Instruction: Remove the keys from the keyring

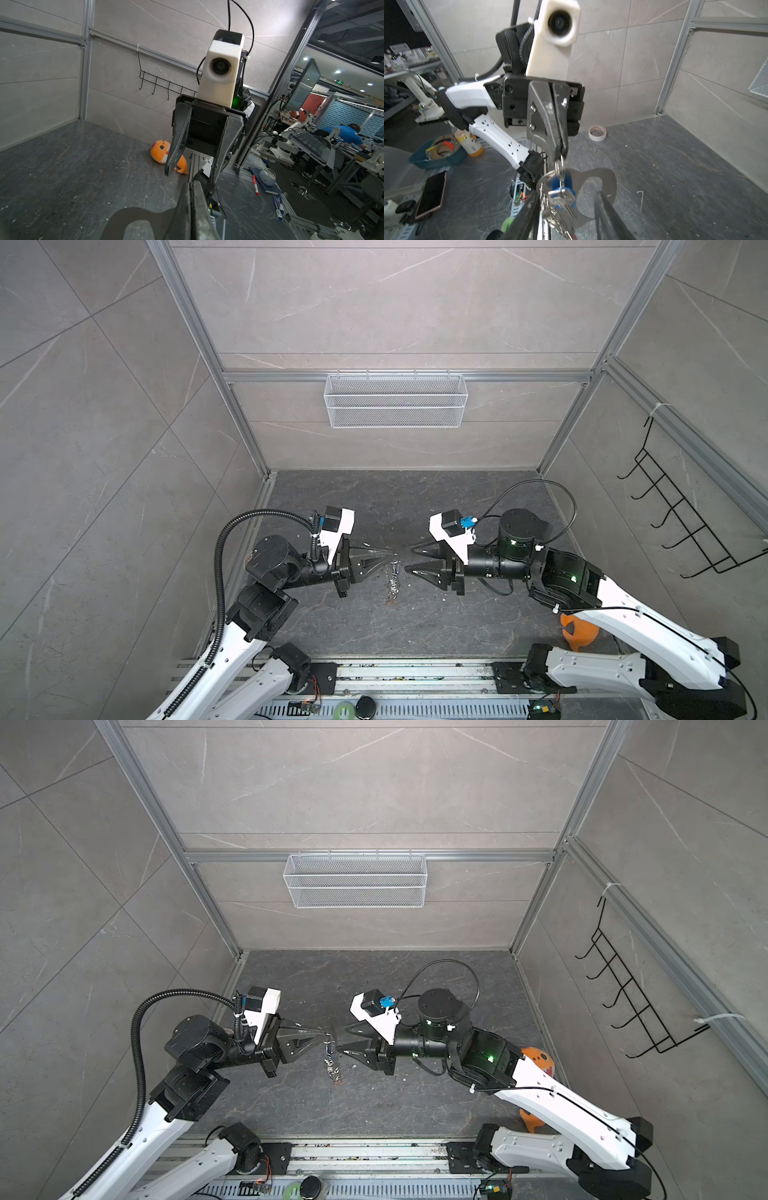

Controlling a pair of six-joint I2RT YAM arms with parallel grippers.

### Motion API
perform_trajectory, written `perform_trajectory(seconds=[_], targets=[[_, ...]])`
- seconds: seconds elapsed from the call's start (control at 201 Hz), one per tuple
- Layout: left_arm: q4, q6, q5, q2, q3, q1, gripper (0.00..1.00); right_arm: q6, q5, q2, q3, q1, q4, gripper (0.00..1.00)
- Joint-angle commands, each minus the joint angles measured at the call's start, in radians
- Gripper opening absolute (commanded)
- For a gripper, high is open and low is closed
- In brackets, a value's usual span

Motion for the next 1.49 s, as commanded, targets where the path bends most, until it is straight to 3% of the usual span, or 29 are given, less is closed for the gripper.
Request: perform_trajectory(seconds=[0.0, 0.154, 0.354, 0.717, 1.026, 1.136, 1.3, 1.415, 1.49], targets=[[0.066, 0.015, 0.026, -0.009, 0.044, 0.0, 0.0, 0.105, -0.098, 0.018, -0.024, -0.044, 0.135, 0.47], [0.071, 0.015, -0.007, -0.019, 0.031, -0.001, 0.0, 0.165, -0.217, 0.031, -0.052, -0.068, 0.222, 0.47], [0.118, -0.005, -0.051, -0.018, 0.009, 0.0, 0.0, 0.221, -0.272, 0.059, -0.083, -0.069, 0.278, 0.45], [0.126, -0.014, -0.05, -0.012, 0.007, -0.001, 0.0, 0.236, -0.276, 0.078, -0.099, -0.068, 0.303, 0.31], [0.129, -0.019, -0.044, -0.01, 0.002, -0.001, 0.0, 0.245, -0.255, 0.075, -0.099, -0.07, 0.303, 0.26], [0.129, -0.02, -0.043, -0.01, 0.001, -0.001, 0.0, 0.251, -0.25, 0.078, -0.096, -0.071, 0.301, 0.2], [0.135, -0.035, -0.042, -0.007, 0.001, 0.0, 0.0, 0.253, -0.249, 0.087, -0.077, -0.075, 0.267, 0.0], [0.095, -0.029, -0.043, -0.008, 0.012, -0.001, 0.0, 0.251, -0.246, 0.085, -0.057, -0.084, 0.215, 0.0], [0.036, -0.015, -0.045, -0.012, 0.026, -0.001, 0.15, 0.242, -0.249, 0.081, -0.042, -0.097, 0.155, 0.0]])
